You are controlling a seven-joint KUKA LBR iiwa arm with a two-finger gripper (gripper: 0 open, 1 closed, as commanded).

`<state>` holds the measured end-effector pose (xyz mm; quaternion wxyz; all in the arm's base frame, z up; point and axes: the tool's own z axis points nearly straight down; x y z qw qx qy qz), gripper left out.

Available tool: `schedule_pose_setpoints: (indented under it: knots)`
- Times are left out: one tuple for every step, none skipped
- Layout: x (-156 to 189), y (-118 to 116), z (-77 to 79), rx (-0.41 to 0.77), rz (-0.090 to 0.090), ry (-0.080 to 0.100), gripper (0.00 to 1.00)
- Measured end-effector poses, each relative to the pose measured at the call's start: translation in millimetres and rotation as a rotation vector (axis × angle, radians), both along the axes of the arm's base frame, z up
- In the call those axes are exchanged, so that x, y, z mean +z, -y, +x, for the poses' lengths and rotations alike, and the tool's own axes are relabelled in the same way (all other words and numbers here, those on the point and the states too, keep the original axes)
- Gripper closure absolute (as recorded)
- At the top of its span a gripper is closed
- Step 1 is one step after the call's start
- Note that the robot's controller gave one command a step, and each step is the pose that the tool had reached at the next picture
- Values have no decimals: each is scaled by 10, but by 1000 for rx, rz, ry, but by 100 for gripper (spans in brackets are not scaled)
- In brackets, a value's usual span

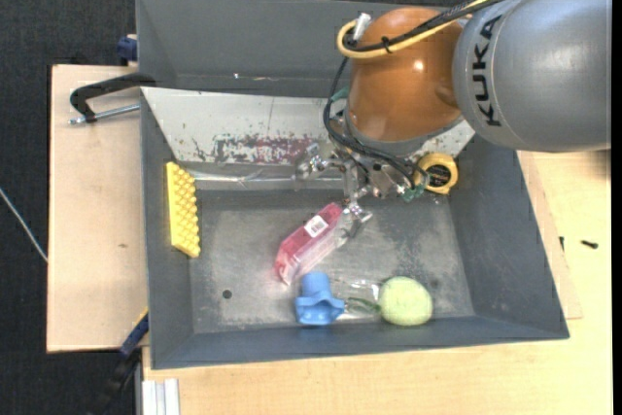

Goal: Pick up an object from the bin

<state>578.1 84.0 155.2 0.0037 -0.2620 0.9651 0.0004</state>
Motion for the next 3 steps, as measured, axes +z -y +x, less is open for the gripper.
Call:
schedule_pose_setpoints:
  knots:
    - [-548, -44, 72, 255, -5, -8, 0]
    - [-749, -103, 136, 391, -5, -4, 100]
    - [-749, -103, 136, 391, -5, -4, 100]
